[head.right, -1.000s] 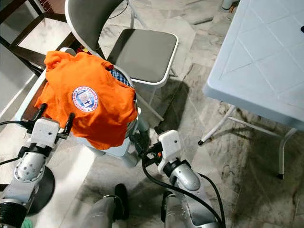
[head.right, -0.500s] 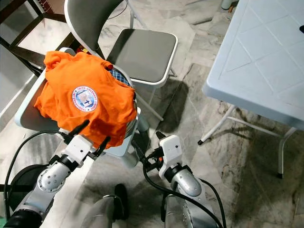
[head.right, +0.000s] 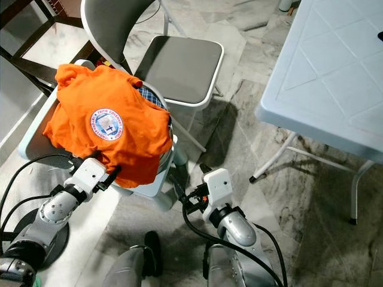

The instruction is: Hang hanger

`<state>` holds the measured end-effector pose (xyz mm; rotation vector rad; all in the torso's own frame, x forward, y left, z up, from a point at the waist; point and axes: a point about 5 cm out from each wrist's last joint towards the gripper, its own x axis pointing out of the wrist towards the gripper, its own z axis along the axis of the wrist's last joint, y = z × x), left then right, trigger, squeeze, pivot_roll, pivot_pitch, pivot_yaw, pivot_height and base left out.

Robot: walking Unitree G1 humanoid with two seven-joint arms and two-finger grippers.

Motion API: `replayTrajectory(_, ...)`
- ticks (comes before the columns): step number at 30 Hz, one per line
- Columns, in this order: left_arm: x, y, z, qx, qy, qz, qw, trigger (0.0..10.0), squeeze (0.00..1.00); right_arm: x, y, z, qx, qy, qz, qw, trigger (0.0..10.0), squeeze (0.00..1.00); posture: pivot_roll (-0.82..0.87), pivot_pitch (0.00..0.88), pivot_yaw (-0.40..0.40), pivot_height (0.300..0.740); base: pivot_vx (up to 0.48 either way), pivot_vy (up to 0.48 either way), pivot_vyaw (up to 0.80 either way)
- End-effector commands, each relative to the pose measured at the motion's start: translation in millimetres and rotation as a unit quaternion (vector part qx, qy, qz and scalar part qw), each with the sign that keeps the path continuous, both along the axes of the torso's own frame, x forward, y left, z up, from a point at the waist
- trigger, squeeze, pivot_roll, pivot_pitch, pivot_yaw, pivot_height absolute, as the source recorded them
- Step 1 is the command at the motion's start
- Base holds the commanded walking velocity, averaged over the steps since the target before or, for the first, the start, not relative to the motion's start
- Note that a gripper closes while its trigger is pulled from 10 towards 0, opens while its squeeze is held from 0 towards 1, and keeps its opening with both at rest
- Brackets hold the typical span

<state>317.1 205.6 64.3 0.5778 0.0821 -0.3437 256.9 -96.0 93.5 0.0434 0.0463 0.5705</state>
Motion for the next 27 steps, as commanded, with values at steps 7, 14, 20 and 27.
replayTrajectory(7, -0.6, 2.7, -8, -0.009, 0.016, 0.027, 0.999, 0.0, 0.0, 9.7, -3.4, 2, -0.018, -0.002, 0.015, 1.0, 10.0, 0.0, -0.15, 0.29, 0.002, 0.74, 0.0, 0.0, 0.0)
replayTrajectory(14, 5.3, 8.1, 0, -0.035, 0.0, 0.051, 0.998, 0.0, 0.0, 12.4, -0.7, 6, -0.018, -0.008, 0.024, 1.0, 10.0, 0.0, -0.16, 0.316, 0.004, 0.74, 0.0, 0.0, 0.0)
replayTrajectory(20, 10.9, 25.1, 18, -0.065, -0.039, 0.081, 0.994, 0.0, 0.0, -5.4, 6.0, -2, 0.003, 0.007, 0.0, 1.0, 10.0, 0.0, -0.15, 0.396, 0.101, 0.74, 0.0, 0.0, 0.0)
replayTrajectory(27, 20.9, 37.8, 38, -0.076, -0.052, 0.091, 0.992, 0.0, 0.0, -17.4, 15.2, -10, 0.021, 0.022, -0.014, 0.999, 10.0, 0.0, -0.12, 0.424, 0.154, 0.74, 0.0, 0.0, 0.0)
